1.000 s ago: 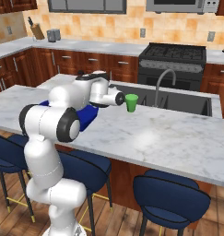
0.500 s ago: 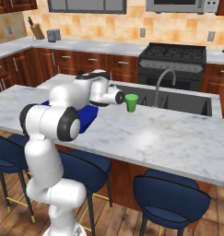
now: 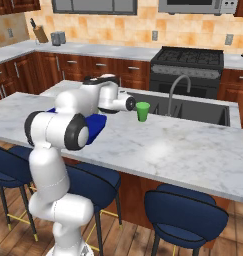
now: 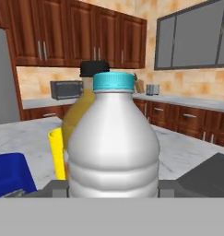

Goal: Place the drinks on the dining counter in a tight cluster.

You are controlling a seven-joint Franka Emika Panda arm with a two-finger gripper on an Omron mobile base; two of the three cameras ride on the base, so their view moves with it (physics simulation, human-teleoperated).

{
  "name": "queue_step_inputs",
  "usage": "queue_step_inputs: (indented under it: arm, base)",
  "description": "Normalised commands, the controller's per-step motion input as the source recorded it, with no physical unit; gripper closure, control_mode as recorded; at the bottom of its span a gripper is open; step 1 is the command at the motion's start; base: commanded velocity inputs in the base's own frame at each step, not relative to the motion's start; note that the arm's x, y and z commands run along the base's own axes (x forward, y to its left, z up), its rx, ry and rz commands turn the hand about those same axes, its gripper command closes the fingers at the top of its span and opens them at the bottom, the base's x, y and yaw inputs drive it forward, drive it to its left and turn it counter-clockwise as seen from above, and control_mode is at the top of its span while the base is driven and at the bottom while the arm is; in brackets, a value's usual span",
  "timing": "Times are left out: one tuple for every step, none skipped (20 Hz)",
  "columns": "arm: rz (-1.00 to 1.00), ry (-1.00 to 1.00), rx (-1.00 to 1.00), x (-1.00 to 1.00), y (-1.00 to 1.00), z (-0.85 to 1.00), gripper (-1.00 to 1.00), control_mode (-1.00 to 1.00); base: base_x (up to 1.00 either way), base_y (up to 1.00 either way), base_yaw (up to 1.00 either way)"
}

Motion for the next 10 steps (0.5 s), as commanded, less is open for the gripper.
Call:
queue_step_inputs:
  arm:
    - [0.0, 0.0, 0.0, 0.15, 0.0, -0.13, 1.0, -1.0]
    - [0.0, 0.0, 0.0, 0.14, 0.0, -0.18, 1.0, -1.0]
    - [0.0, 0.0, 0.0, 0.16, 0.0, -0.14, 1.0, -1.0]
    - [0.0, 0.0, 0.0, 0.17, 0.0, -0.14, 1.0, -1.0]
    - [0.0, 0.0, 0.0, 0.17, 0.0, -0.12, 1.0, -1.0]
    - [0.0, 0.0, 0.0, 0.17, 0.0, -0.12, 1.0, -1.0]
    - [0.0, 0.0, 0.0, 0.15, 0.0, -0.13, 1.0, -1.0]
    - [0.0, 0.0, 0.0, 0.1, 0.0, -0.14, 1.0, -1.0]
    - [0.0, 0.0, 0.0, 0.09, 0.0, -0.15, 1.0, -1.0]
    - [0.0, 0.0, 0.0, 0.11, 0.0, -0.14, 1.0, -1.0]
  base:
    - [0.0, 0.0, 0.0]
    - [0.0, 0.0, 0.0]
    - [0.0, 0.0, 0.0]
    - [0.0, 0.0, 0.0]
    - [0.0, 0.0, 0.0]
    - [0.0, 0.0, 0.0]
    - [0.0, 0.0, 0.0]
    - [0.0, 0.0, 0.0]
    - [0.0, 0.0, 0.0]
    - [0.0, 0.0, 0.0]
